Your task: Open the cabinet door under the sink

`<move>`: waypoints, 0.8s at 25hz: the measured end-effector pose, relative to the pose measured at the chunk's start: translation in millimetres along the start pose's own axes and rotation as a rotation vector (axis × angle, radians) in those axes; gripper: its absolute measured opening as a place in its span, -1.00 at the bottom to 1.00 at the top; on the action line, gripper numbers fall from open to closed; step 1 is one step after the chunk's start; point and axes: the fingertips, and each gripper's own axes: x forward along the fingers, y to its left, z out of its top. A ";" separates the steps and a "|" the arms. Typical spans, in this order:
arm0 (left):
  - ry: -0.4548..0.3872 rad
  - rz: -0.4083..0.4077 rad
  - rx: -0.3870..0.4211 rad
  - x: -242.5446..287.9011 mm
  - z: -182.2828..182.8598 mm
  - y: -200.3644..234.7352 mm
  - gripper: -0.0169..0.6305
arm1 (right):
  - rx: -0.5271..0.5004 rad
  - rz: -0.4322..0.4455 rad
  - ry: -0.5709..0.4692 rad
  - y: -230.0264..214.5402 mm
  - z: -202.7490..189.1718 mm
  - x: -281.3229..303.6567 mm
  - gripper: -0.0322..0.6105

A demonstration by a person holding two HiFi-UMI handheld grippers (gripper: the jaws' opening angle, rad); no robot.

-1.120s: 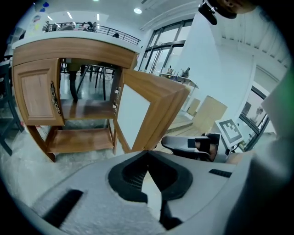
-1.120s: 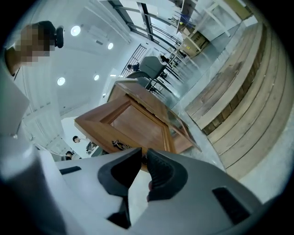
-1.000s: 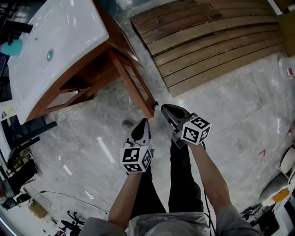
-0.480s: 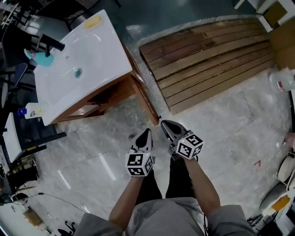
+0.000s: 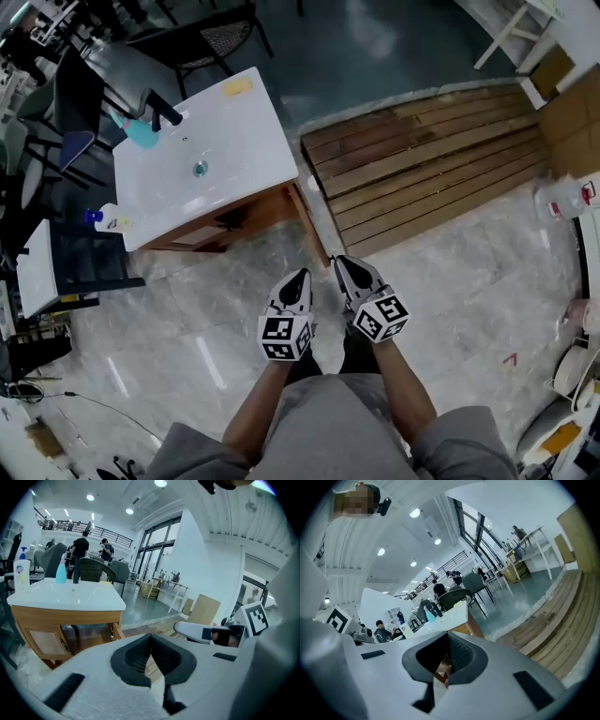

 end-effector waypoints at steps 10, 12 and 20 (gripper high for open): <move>-0.200 -0.034 0.065 -48.5 118.5 -16.4 -0.92 | -0.190 0.077 -0.132 85.1 100.9 2.1 -0.88; -0.251 -0.033 0.090 -59.1 144.4 -18.6 -0.92 | -0.210 0.092 -0.170 100.7 120.5 1.2 -0.88; -0.389 0.009 0.203 -98.7 203.3 -22.5 -0.92 | -0.325 0.146 -0.263 146.3 173.0 -0.1 -0.88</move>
